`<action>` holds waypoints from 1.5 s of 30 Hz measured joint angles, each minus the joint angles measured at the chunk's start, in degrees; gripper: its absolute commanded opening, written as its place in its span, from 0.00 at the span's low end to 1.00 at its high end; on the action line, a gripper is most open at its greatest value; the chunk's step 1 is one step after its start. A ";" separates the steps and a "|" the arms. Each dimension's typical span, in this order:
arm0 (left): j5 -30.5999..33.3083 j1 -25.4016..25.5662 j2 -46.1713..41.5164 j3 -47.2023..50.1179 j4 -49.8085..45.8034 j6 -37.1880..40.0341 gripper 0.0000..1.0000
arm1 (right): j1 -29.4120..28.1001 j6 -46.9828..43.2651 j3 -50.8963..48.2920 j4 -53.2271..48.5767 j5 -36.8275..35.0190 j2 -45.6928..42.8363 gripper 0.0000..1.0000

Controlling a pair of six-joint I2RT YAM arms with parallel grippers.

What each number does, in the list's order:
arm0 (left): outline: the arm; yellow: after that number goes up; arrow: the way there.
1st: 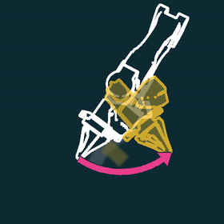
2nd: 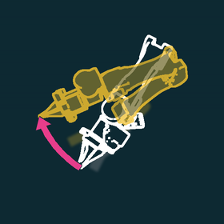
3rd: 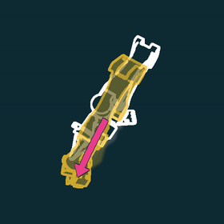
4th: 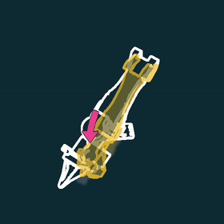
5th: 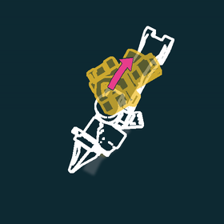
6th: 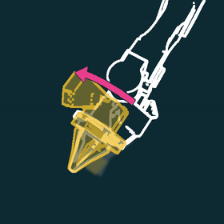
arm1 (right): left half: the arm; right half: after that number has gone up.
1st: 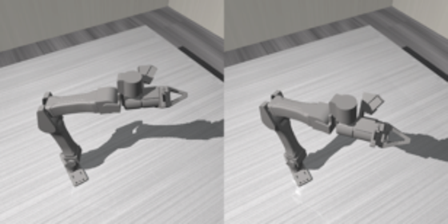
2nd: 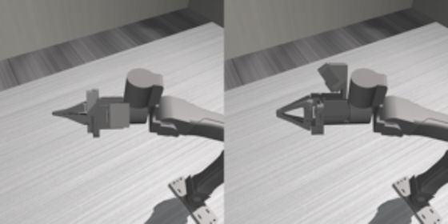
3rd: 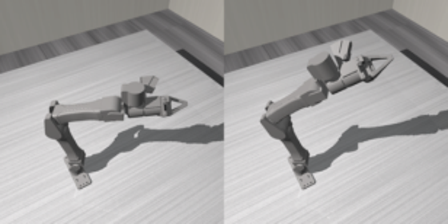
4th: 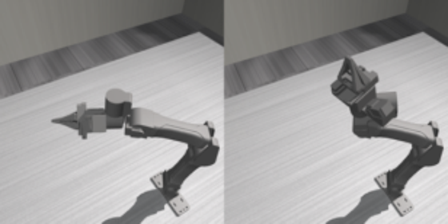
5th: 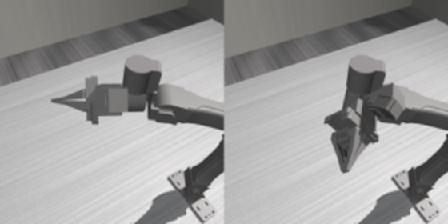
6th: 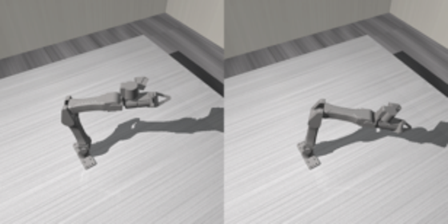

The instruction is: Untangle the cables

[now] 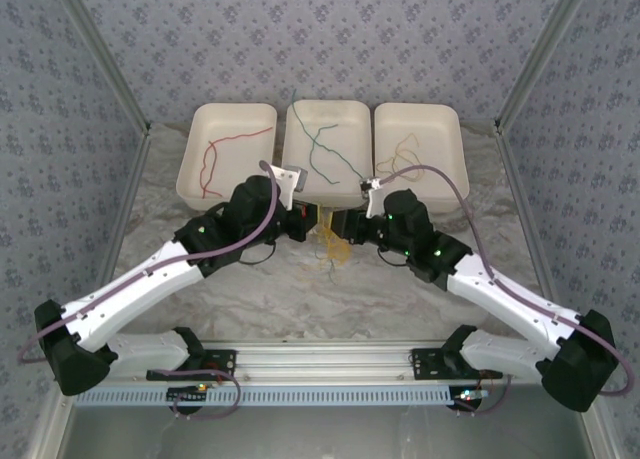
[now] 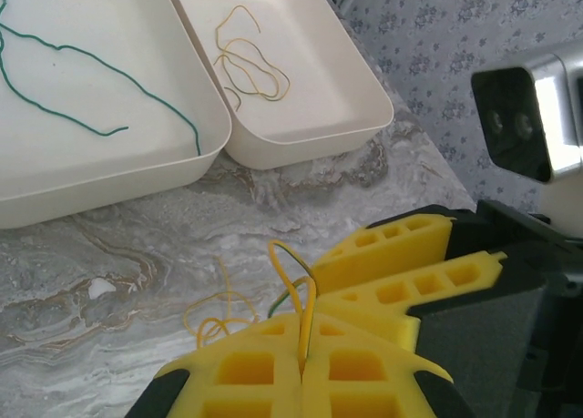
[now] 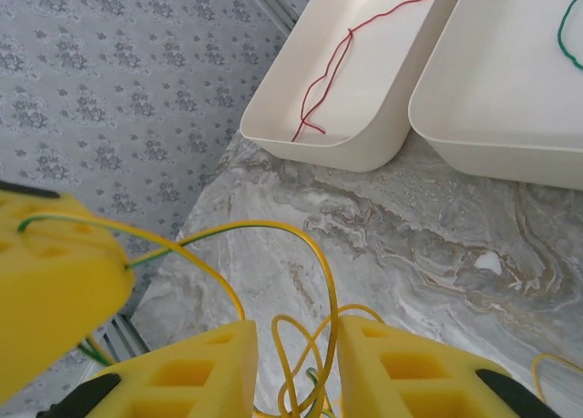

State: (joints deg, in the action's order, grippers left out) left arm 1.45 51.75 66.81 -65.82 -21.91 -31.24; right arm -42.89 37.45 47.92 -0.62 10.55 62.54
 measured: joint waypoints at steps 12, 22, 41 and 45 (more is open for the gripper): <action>-0.15 0.00 -1.86 1.29 -0.02 0.00 0.00 | 1.90 2.29 2.03 1.03 0.66 6.40 0.00; 1.53 -2.40 -3.37 3.45 0.17 -0.28 0.00 | 1.46 -1.66 11.08 -9.84 -7.30 1.81 0.00; 2.69 -4.39 -5.55 10.88 -3.52 -2.27 0.29 | 4.98 -7.80 24.48 -26.38 -23.17 0.22 0.00; 1.97 -4.37 -6.05 11.78 -1.95 -3.34 0.48 | 5.05 -8.22 26.08 -28.55 -23.26 -0.17 0.00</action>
State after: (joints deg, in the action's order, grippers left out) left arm 3.42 47.37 60.75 -54.04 -23.86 -34.59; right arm -37.85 29.23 74.00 -29.17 -12.71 62.37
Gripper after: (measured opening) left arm 0.416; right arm 0.065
